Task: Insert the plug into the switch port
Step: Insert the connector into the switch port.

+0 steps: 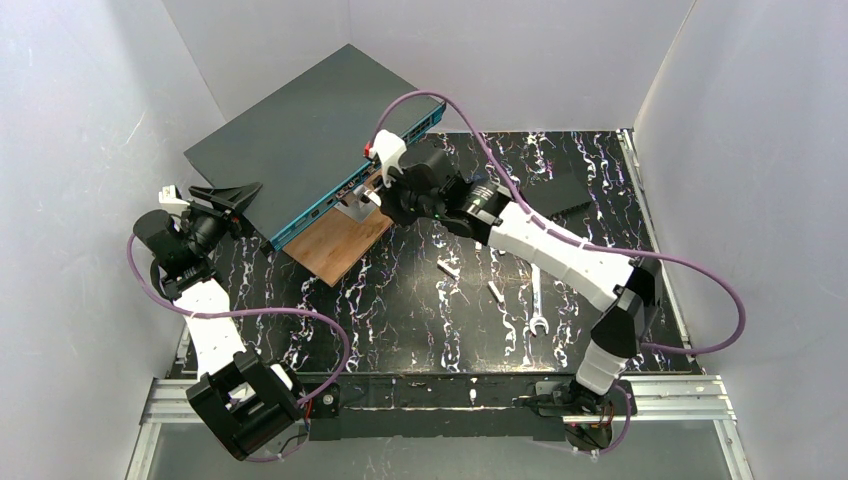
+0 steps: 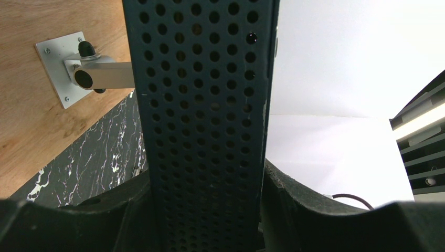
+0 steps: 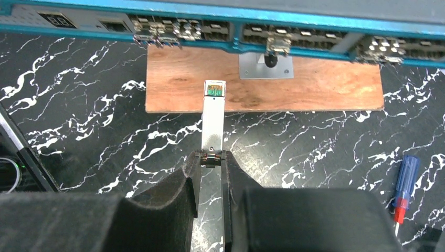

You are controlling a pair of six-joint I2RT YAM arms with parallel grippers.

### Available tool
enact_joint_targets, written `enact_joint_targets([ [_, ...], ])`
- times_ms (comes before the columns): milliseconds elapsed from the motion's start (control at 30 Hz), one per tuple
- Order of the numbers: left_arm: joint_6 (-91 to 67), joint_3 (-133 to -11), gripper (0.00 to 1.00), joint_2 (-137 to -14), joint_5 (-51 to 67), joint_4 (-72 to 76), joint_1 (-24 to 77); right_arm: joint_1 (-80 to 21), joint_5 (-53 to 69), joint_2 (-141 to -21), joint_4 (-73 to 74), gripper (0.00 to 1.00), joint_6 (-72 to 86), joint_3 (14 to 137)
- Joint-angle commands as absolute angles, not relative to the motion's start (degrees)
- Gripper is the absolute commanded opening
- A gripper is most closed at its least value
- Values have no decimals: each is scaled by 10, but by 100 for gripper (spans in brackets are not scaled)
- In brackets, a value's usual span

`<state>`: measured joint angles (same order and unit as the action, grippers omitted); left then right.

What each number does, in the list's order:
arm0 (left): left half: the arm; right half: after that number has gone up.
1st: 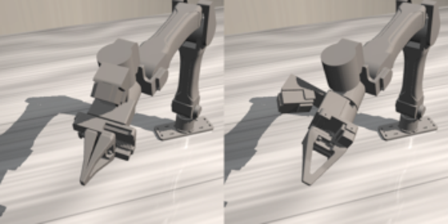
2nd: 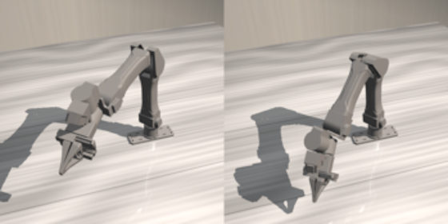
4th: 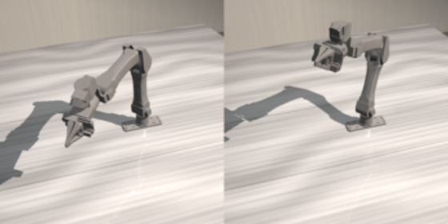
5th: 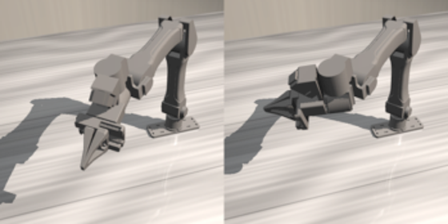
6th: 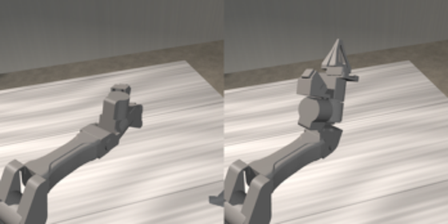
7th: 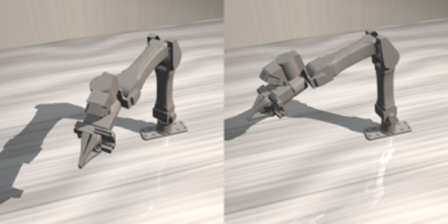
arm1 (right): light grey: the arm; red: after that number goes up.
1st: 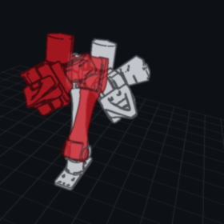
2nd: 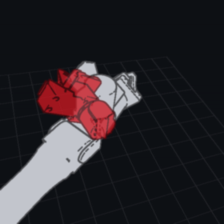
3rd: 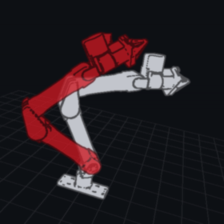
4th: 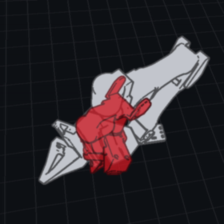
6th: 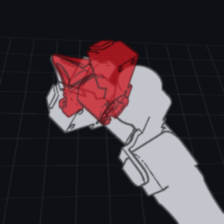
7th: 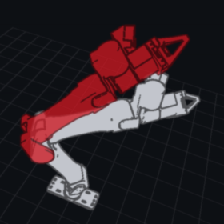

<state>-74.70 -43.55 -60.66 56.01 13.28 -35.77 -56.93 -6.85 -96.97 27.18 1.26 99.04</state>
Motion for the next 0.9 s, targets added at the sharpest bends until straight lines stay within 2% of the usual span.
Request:
enact_joint_targets([
  [0, -708, -422, 0, -605, 600, 116, -354, -580, -65, -993, 282, 1, 18, 1045],
  [867, -708, -421, 0, -603, 599, 116, -353, -595, -100, -1021, 246, 1, 46, 1087],
])
